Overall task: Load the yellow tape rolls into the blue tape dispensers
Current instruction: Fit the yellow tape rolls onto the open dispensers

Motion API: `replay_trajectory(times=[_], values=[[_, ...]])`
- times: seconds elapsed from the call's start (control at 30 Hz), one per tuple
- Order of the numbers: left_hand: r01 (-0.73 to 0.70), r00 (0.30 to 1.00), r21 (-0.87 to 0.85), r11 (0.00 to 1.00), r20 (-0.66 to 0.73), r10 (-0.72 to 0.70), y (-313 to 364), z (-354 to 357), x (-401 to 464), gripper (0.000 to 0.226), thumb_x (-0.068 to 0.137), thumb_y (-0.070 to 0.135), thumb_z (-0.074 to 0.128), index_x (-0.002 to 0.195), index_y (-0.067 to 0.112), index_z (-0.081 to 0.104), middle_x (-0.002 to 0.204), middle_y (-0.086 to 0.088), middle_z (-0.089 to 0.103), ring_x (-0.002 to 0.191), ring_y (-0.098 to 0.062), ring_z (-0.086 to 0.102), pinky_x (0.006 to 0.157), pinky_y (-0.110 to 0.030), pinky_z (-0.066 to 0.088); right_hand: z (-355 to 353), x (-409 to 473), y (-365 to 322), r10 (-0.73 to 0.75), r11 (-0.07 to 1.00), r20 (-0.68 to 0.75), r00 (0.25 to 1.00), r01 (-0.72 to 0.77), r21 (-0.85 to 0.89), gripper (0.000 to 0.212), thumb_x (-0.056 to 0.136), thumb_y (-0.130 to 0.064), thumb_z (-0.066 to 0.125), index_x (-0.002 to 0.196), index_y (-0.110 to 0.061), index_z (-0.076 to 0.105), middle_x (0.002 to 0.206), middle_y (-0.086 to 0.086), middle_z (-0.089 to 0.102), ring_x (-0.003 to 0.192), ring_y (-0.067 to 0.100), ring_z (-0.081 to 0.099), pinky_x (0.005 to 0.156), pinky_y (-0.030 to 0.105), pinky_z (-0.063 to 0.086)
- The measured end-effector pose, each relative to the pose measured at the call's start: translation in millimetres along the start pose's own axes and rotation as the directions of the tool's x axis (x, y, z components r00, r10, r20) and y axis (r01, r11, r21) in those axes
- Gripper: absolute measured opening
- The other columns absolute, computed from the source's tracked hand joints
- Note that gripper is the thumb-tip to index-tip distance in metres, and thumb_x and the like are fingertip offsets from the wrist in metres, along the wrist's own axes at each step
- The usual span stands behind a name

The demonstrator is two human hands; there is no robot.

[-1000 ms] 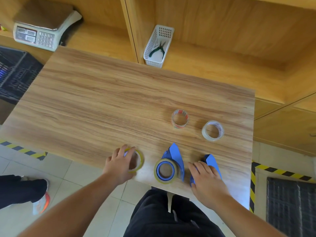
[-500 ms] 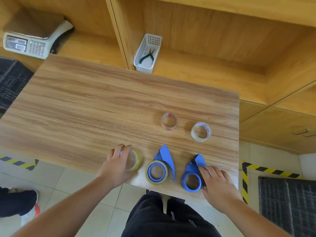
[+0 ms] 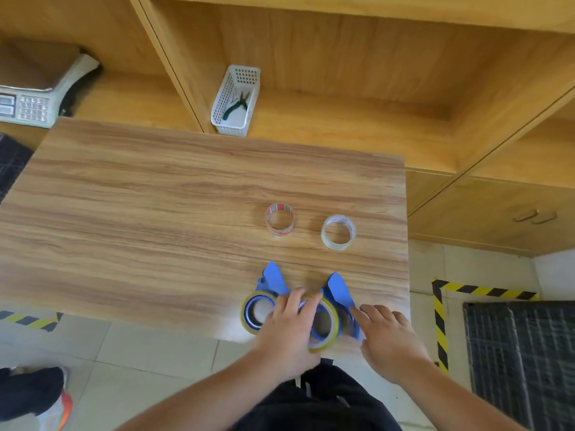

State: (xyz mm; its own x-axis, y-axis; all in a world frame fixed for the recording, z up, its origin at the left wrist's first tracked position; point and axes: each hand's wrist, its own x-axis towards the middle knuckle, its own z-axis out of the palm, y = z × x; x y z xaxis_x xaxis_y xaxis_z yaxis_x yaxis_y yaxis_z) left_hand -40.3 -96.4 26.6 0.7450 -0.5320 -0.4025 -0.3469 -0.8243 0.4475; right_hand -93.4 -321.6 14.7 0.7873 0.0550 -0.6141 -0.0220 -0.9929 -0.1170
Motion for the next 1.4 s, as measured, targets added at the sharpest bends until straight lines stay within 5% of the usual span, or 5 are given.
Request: replay_trajectory(times=[0.8,1.2,1.4], values=[[0.204,0.975,0.088,0.975,0.071,-0.211,34,69,37,0.102,0.082,0.03,0.076,0.159,0.026,0.009,0.162,-0.005,0.016,0.141,-0.03,0.027,0.113,-0.041,0.039,11,0,14,-0.062,0.996,0.009,0.998,0.061,0.058,0.068,0.093,-0.02,0.046,0.157,-0.023,0.021,0.162,-0.006,0.03,0.147,0.021,0.026,0.118,0.041,0.023],[0.144,0.985,0.187,0.972,0.072,-0.159,25,72,39,0.104,0.085,0.037,0.076,0.16,0.024,0.006,0.165,-0.007,0.014,0.143,-0.03,0.03,0.111,-0.041,0.041,14,0,5,-0.034,0.997,0.015,0.999,0.033,0.067,0.07,0.094,-0.023,0.046,0.158,-0.022,0.019,0.162,-0.004,0.029,0.148,0.022,0.025,0.12,0.041,0.022],[0.057,0.991,0.113,0.992,-0.129,-0.043,-6,51,9,0.072,0.087,0.045,0.065,0.151,0.027,0.037,0.152,0.004,0.041,0.134,-0.02,0.047,0.103,-0.038,0.047,2,10,-12,-0.013,0.999,-0.036,0.999,0.014,0.045,0.064,0.09,-0.022,0.05,0.15,-0.02,0.03,0.15,0.004,0.037,0.132,0.029,0.038,0.113,0.039,0.033]])
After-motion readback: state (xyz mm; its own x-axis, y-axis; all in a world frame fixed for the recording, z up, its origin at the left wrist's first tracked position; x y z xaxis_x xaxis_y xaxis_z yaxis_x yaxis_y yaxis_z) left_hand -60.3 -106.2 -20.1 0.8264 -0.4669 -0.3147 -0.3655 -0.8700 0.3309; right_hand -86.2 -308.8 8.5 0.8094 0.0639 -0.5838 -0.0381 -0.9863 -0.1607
